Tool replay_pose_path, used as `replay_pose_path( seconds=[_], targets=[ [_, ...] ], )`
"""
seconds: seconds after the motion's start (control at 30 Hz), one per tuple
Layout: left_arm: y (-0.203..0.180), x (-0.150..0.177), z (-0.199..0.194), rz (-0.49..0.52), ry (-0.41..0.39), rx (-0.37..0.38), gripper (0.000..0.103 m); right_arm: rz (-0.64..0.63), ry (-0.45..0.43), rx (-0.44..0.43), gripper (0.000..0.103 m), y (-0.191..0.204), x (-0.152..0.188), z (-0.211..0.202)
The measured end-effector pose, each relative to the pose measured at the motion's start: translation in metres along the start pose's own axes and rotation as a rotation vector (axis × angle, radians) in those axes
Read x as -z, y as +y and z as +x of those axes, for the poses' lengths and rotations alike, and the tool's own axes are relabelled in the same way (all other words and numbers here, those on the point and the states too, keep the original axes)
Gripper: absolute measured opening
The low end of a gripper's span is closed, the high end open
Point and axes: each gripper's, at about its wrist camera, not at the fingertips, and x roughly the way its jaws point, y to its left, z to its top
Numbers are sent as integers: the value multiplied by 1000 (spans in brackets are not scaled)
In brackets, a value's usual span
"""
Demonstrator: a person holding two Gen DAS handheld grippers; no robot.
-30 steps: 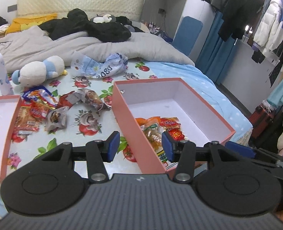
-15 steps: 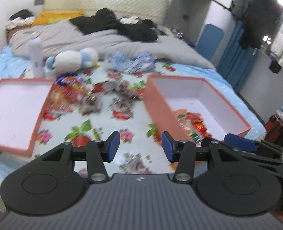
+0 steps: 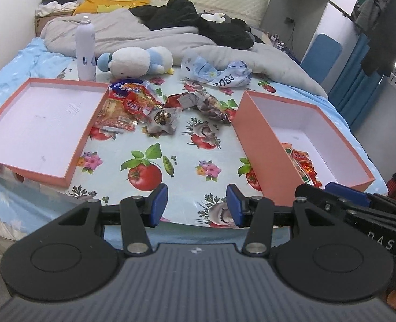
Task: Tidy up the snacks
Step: 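Withdraw both open tools from the deep box toward the snack pile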
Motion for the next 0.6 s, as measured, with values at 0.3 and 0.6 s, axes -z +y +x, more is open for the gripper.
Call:
replay_pose_path(
  seconds=[0.3,0.6],
  targets=[
    [12,-19,32,-17,30,-8,64,-40,33,0,65,10,-9,33],
    [42,-49,82,-79,53,-39,70,-91,88,17,70,14,-25,91]
  ],
)
